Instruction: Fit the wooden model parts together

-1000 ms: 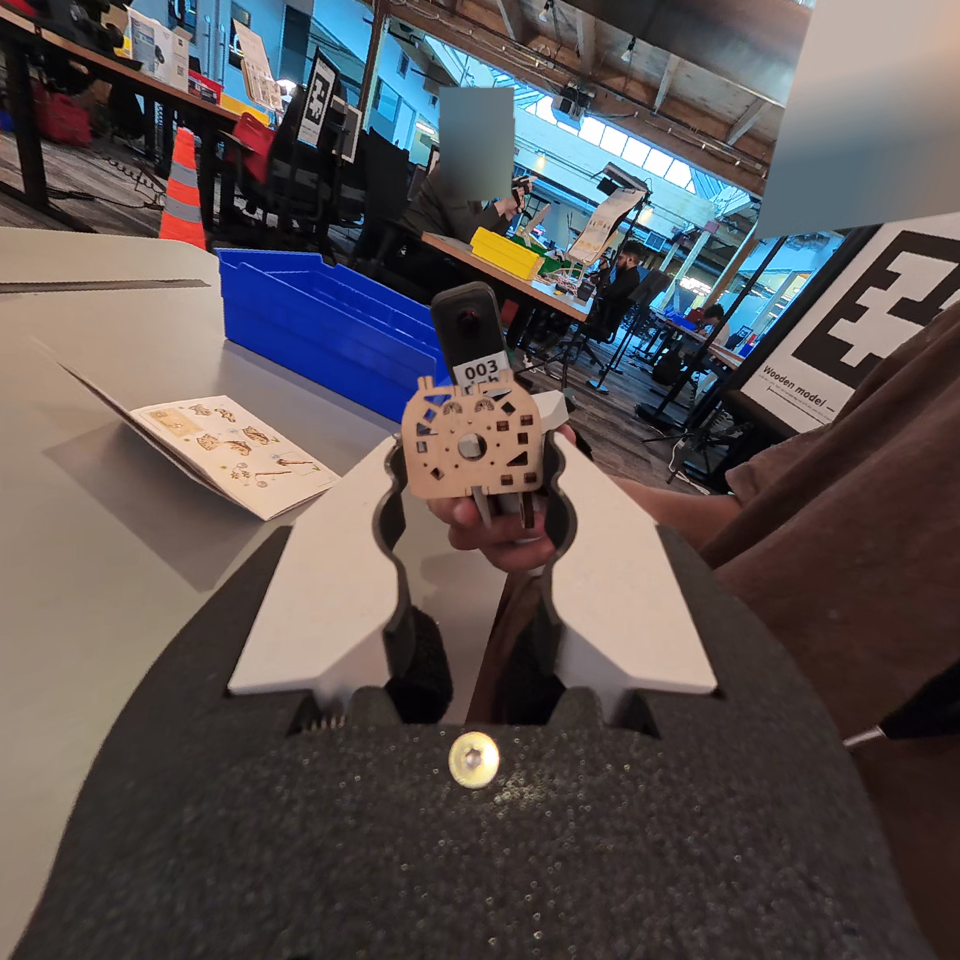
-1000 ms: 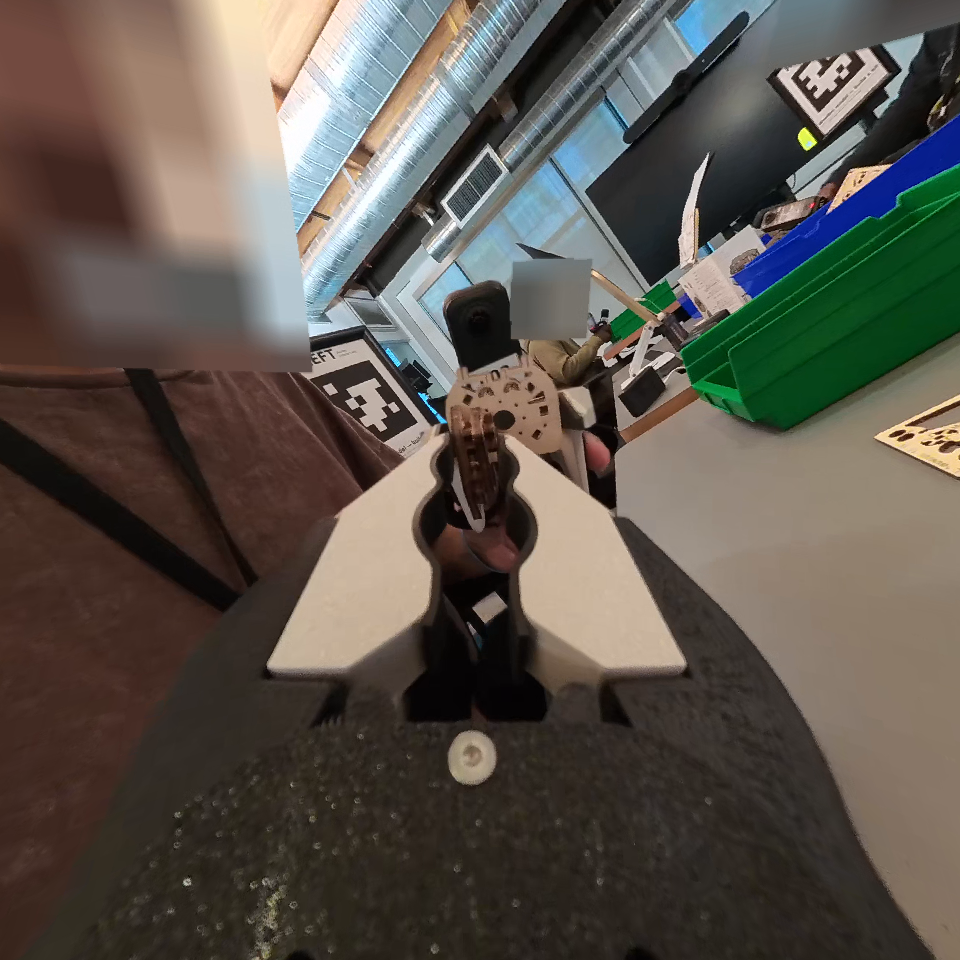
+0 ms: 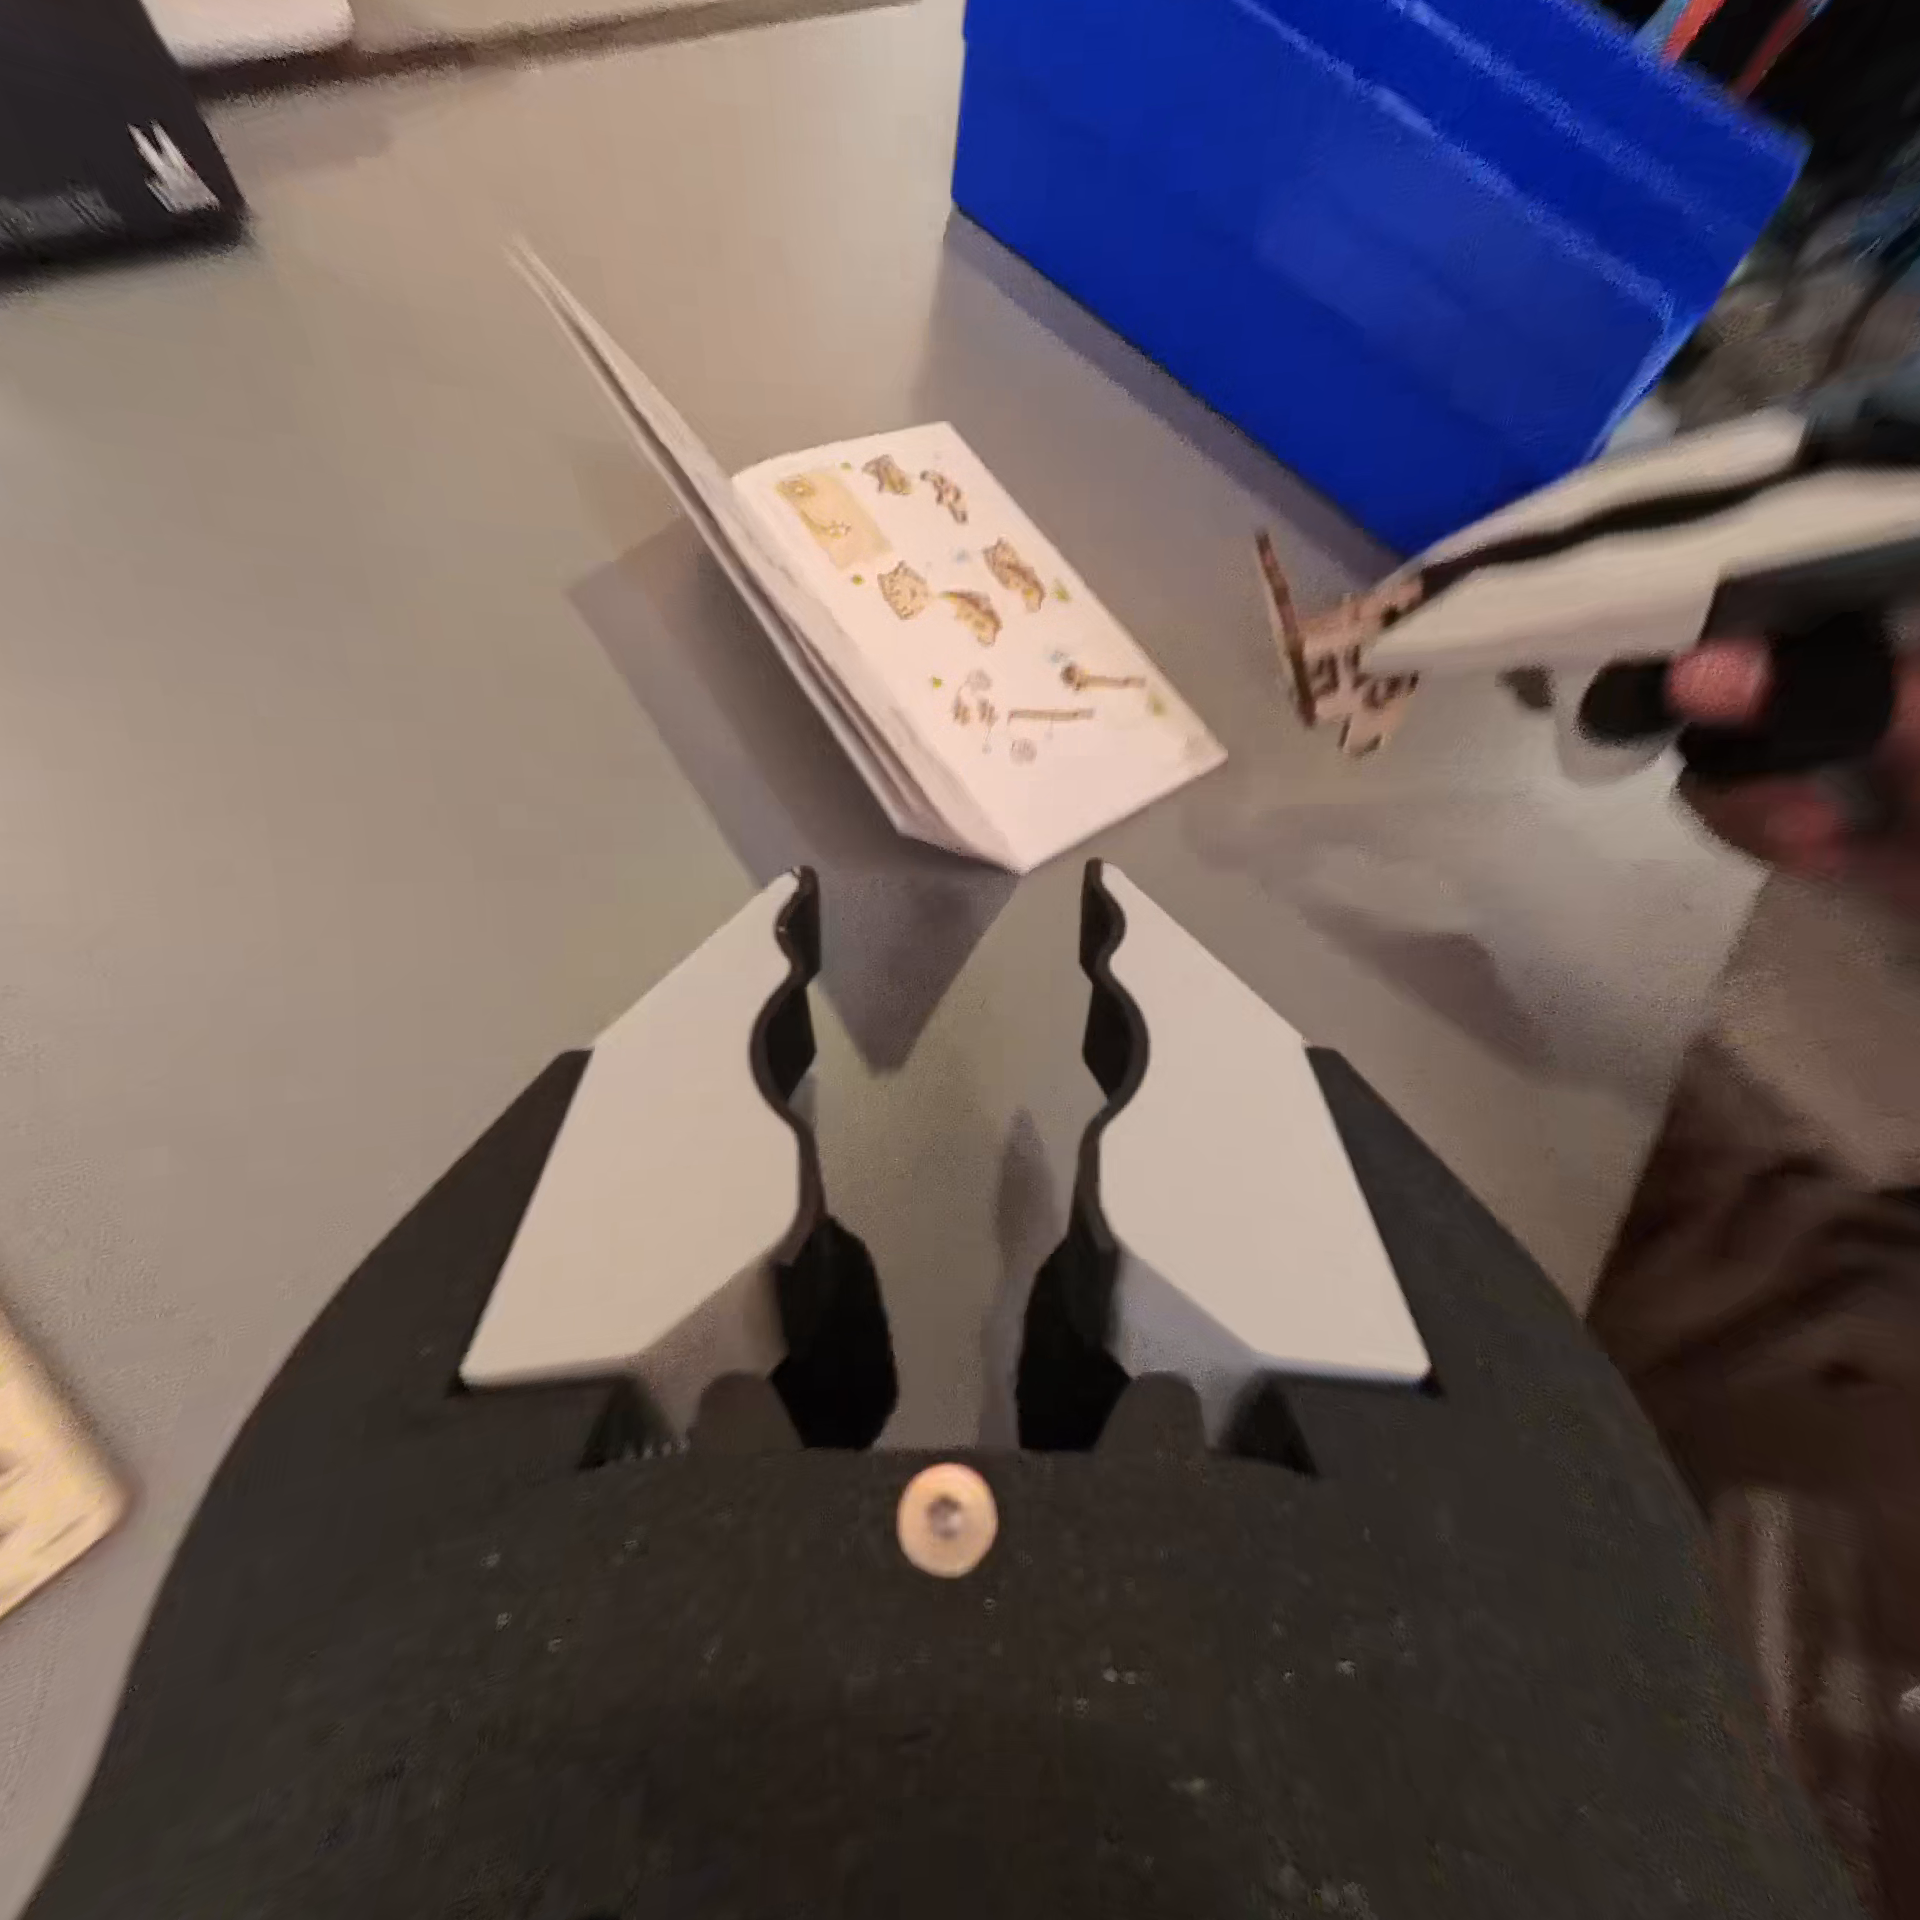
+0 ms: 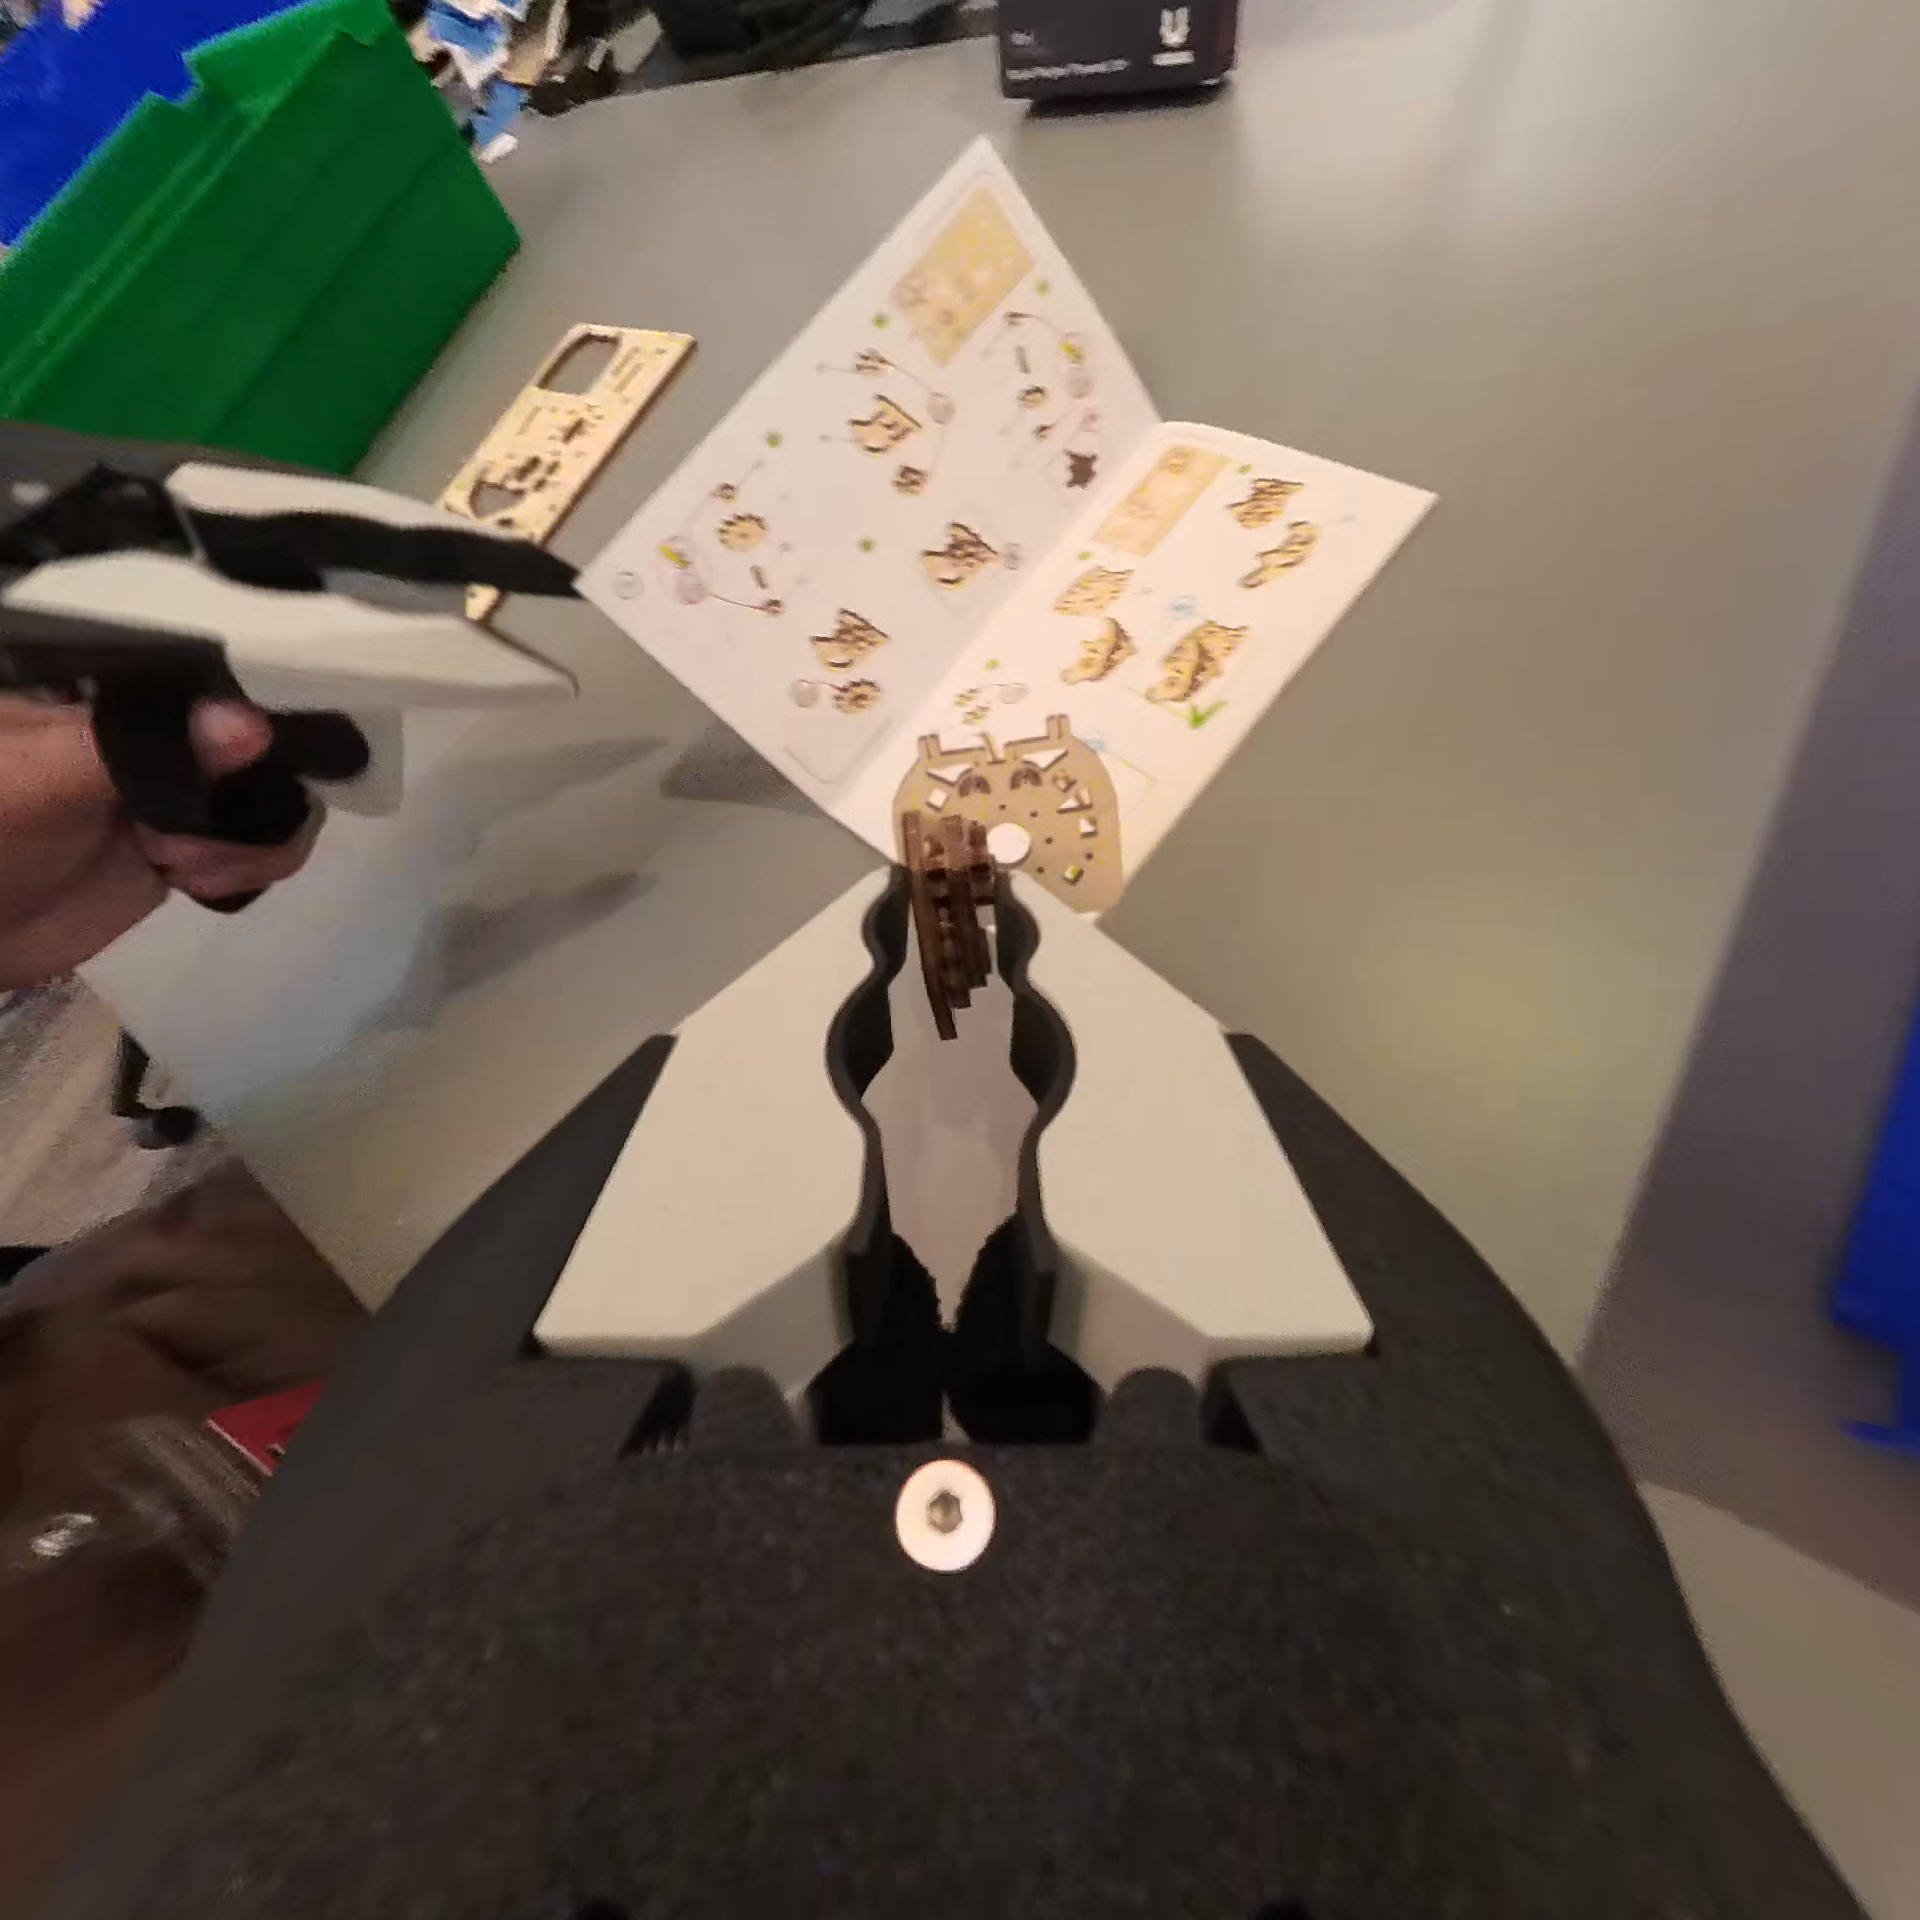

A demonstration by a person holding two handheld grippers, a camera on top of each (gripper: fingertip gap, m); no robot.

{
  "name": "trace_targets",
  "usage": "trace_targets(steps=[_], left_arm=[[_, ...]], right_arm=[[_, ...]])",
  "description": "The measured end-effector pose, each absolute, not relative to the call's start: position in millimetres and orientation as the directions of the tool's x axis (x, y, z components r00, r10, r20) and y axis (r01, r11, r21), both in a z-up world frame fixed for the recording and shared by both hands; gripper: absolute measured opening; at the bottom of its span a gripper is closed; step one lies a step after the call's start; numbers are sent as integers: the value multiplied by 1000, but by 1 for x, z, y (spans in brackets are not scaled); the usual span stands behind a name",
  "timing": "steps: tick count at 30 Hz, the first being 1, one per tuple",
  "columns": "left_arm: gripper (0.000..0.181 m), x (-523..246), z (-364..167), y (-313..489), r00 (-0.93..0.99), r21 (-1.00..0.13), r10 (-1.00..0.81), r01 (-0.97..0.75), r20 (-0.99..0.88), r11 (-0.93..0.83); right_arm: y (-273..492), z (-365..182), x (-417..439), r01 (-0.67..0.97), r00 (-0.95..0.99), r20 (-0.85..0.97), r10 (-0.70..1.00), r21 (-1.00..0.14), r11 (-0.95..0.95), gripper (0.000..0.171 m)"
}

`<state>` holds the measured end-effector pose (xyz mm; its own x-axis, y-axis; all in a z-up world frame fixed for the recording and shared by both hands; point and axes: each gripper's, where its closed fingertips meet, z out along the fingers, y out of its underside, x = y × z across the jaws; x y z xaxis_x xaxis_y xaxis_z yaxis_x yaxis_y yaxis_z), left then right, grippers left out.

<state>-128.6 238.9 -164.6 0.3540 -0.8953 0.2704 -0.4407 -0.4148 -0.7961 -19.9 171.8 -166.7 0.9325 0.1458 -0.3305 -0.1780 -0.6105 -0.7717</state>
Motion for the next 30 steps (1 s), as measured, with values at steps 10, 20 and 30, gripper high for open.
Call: trace_targets(steps=[10, 20, 30], left_arm=[[0, -115, -175, 265, 496, -691, -750, -350, 436, -633], [0, -149, -180, 256, 586, -668, -650, -232, 484, -707], [0, -157, -186, 258, 583, -661, -628, -195, 516, -724]], right_arm=[[164, -175, 22, -136, 973, -230, 20, -644, -753, 16], [176, -208, 20, 9, 976, -197, 89, -375, -927, 16], [193, -208, 18, -46, 976, -213, 50, -423, -905, 22]])
